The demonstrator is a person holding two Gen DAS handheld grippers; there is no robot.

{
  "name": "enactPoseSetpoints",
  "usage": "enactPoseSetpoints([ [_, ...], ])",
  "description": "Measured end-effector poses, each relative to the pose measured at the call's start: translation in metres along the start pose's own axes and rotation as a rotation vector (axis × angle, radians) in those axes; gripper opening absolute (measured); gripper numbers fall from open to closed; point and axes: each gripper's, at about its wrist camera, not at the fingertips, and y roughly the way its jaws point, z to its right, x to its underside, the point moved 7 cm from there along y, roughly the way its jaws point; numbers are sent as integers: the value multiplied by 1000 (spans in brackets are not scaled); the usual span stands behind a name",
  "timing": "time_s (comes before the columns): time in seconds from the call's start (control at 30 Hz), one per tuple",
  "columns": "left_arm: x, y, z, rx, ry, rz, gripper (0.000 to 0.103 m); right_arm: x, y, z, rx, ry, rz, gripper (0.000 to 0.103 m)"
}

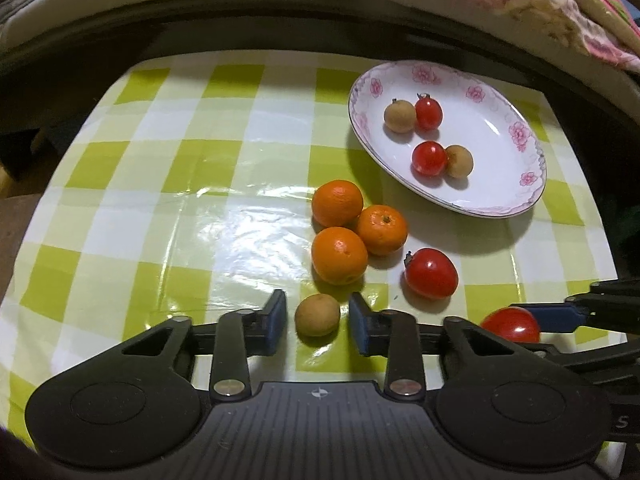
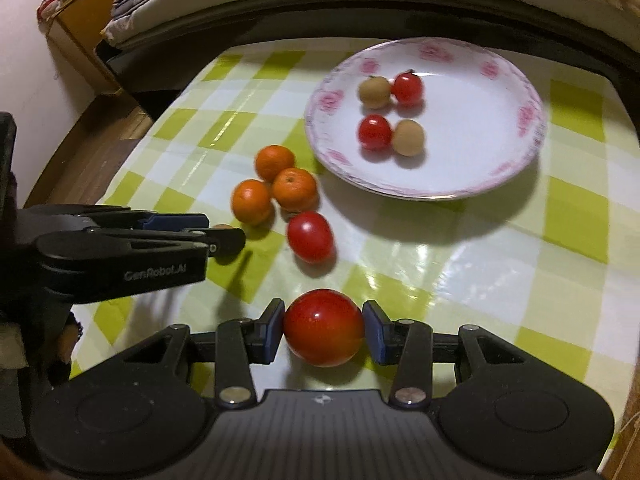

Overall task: Organize fruits
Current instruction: 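Grasp the large red tomato with right tool while left tool grasps a longan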

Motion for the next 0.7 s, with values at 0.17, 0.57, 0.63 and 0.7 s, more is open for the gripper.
enactPoseSetpoints([
  [0.17,-1,3,3,-18,-3,4,32,-1,-3,7,14,-6,9,49],
  [0.57,-5,10,2,-20,-5,2,37,0,-2,19,26,15,0,49],
  [0.63,-4,10,3,-22,5,2,35,-1,-2,19,22,16,0,49],
  [0.7,-3,9,5,-28,21,2,34,-1,-1,20,18,15,0,49],
])
